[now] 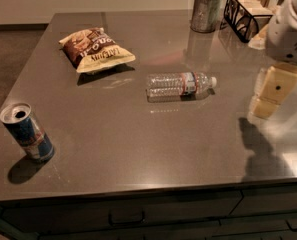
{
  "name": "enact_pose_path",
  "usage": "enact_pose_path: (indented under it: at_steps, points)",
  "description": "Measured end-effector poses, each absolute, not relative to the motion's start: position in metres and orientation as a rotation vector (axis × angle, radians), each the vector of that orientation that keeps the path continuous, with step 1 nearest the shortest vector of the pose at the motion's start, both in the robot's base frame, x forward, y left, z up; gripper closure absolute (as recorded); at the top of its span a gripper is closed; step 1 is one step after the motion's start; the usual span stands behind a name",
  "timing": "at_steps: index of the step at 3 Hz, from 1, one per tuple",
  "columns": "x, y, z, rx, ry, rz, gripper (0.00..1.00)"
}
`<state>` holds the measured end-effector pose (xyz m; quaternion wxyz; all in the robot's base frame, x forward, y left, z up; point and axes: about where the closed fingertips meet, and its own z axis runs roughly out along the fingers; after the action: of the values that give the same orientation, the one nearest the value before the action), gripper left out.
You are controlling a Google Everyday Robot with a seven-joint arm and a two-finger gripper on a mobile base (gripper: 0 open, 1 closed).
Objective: Move water bottle near redbull can
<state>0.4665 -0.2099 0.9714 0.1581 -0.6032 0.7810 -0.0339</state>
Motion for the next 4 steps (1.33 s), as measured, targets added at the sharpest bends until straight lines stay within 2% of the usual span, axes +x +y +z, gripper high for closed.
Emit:
enact_pose_path:
  at_steps: [2,4]
  points:
    - [0.563,-0.196,0.932,-1.809,2.221,-0.068,0.00]
    - [0.615,-0.188,0.874,-1.851,2.224,0.031,0.00]
